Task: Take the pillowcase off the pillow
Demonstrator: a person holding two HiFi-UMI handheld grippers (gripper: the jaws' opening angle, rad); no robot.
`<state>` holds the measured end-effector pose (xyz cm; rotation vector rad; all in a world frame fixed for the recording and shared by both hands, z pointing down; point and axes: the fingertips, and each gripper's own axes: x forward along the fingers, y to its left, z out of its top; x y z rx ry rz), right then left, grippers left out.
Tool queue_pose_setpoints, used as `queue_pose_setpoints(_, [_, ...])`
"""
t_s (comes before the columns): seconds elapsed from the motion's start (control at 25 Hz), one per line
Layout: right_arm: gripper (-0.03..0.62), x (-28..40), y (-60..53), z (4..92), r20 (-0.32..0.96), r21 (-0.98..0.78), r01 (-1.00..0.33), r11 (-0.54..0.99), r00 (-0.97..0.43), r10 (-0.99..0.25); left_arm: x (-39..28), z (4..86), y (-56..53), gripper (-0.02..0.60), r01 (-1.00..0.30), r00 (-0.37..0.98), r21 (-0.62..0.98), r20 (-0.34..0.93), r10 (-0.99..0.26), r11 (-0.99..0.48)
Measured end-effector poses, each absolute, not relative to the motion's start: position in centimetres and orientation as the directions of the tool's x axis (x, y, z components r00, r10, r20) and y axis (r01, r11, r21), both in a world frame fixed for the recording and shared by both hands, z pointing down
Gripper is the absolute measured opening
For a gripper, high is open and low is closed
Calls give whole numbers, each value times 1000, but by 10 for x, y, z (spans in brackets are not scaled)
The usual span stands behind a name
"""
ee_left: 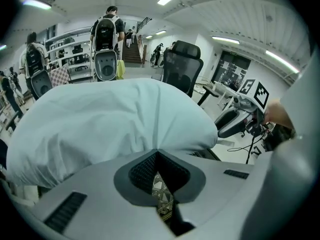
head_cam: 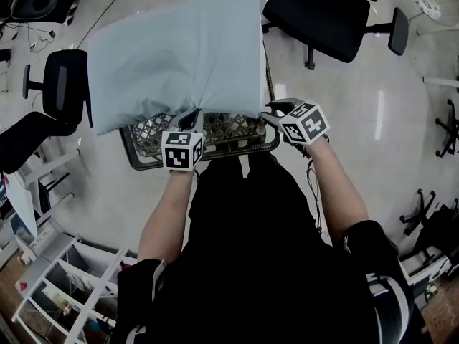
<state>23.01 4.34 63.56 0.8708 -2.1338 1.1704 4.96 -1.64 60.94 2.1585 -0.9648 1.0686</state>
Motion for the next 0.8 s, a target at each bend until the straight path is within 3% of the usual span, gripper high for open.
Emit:
queue_pose_setpoints(0.12, [186,229,55,642,743,-507,-751,424,-630,-228,51,610,-15,6,-783,428,145,830,-356,-605])
queue_pose_setpoints(0.24, [179,229,44,656,778,-424,-785,453,-571,-262,53,610,-13,6,-773,419,124,835,-355,-622])
queue_pose_setpoints(0.32, [72,223,30,653,775,-368,-785,498,-555,-301,54,610,-14,6,-751,402,80,843,-358,-655])
queue_pose_setpoints(0.4, [41,220,20,645,780,-292,-770,567,-535,-325,50,612,-17,5,-715,371,9,853,-368,-699])
queue_pose_setpoints(0.8, [35,248,-2,585,711,-296,-777,556,-568,-415,7,580,-45,6,-736,308,-119,818,-486,-666])
